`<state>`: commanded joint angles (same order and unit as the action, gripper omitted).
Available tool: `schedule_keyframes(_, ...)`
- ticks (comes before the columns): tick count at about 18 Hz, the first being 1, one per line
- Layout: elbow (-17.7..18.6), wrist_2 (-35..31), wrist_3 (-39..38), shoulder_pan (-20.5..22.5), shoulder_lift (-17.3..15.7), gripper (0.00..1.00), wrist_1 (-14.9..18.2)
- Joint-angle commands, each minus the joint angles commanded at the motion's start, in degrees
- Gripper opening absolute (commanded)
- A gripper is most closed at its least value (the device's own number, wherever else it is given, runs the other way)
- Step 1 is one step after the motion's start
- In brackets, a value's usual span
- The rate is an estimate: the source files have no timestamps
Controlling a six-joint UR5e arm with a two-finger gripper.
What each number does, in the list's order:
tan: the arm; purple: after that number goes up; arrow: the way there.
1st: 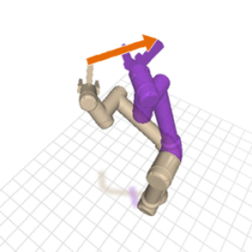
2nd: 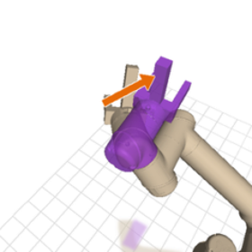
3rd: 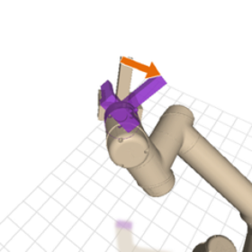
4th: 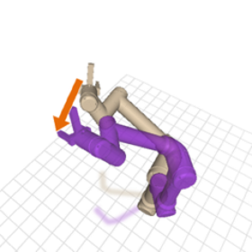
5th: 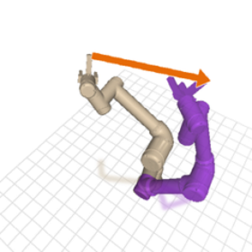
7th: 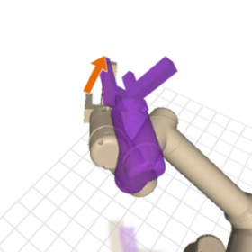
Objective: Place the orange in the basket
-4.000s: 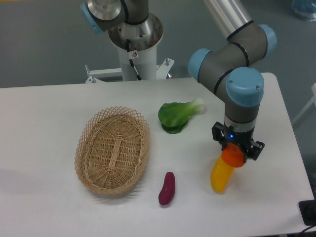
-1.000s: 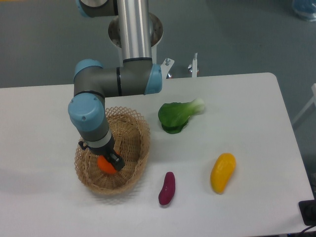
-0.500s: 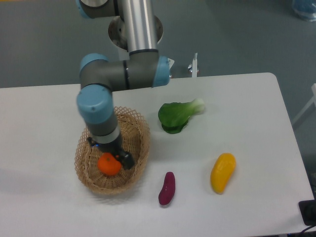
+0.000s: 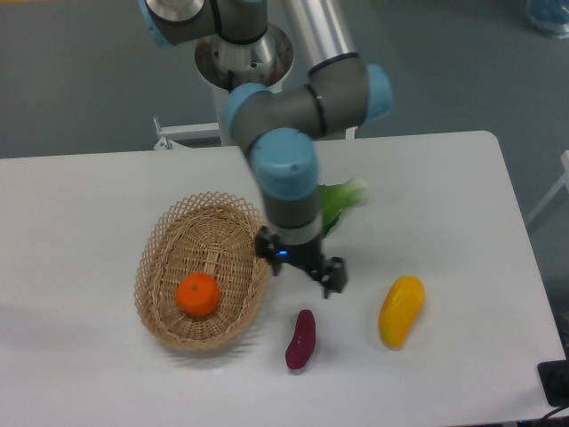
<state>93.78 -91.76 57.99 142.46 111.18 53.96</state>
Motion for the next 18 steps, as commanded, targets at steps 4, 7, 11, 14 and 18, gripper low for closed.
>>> schedule_keyframes(4,0.0,0.2,11.7,6.4,0.3,1.00,0.2)
schedule_keyframes(7,-0.4,0.6,17.3,10.0,0.7,1.00,0.3)
schedule_keyframes(11,-3.5,1.6,21.3,11.8,2.5,1.00,1.1)
schedule_keyframes(14,-3.0,1.7,21.4,11.8,2.4,1.00,0.8)
schedule_keyframes(18,-2.8,1.8,21.5,12.1,2.0,1.00,0.9)
